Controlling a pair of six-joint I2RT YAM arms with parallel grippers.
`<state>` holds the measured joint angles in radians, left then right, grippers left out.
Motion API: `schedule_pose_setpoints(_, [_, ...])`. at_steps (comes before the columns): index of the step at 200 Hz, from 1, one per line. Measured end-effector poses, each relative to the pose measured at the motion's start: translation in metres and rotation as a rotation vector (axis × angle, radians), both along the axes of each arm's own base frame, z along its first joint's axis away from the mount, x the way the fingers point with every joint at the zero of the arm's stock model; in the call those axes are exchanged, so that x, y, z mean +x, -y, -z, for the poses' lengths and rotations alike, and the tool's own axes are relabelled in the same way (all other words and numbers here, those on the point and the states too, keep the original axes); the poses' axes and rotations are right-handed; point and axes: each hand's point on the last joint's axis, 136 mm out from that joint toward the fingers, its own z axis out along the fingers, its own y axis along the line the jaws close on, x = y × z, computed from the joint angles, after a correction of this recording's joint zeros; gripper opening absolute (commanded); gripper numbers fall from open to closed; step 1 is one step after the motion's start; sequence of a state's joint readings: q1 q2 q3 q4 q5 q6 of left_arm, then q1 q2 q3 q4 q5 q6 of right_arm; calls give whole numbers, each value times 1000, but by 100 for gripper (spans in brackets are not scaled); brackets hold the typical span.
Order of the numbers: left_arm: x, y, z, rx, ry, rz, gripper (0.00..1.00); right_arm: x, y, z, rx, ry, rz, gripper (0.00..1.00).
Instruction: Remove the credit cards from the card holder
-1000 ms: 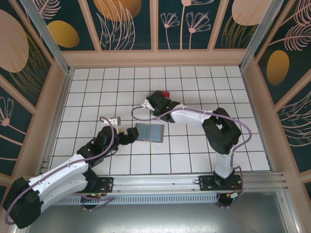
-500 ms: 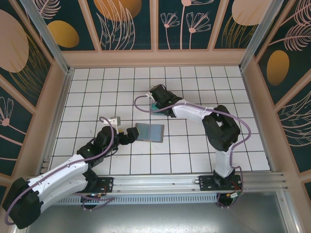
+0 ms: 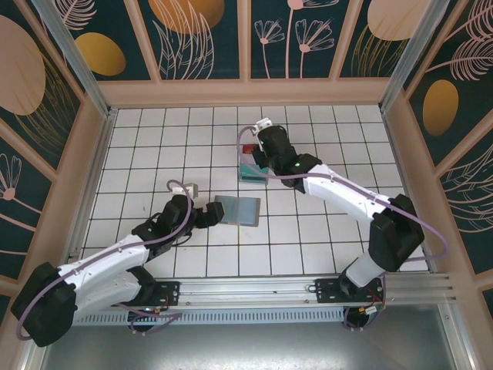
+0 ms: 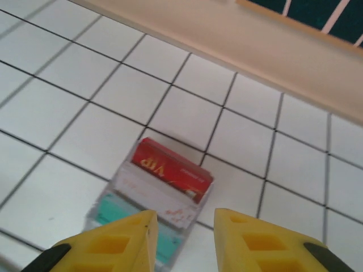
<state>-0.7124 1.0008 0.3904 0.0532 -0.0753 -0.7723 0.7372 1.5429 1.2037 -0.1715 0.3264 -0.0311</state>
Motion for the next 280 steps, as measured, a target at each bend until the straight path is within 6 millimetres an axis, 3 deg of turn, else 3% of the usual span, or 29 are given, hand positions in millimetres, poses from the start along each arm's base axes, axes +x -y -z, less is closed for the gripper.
schedule_pose_setpoints(61, [12, 14, -4, -1, -35, 4, 94, -49, 6, 62, 218, -269, -19, 32])
schedule_pose_setpoints(117, [29, 51, -26, -45, -115, 60, 86, -77, -4, 82, 350, -439, -36, 31])
schedule_pose_setpoints(137, [26, 59, -18, -51, -174, 81, 85, -94, -6, 98, 369, -511, -48, 32])
schedule_pose_setpoints(175, [15, 53, 0, -8, -252, 83, 83, -123, -1, 132, 362, -625, -43, 31])
schedule_pose_setpoints(280, [-5, 35, 43, 71, -339, 75, 76, -140, -14, 196, 342, -797, 8, 20])
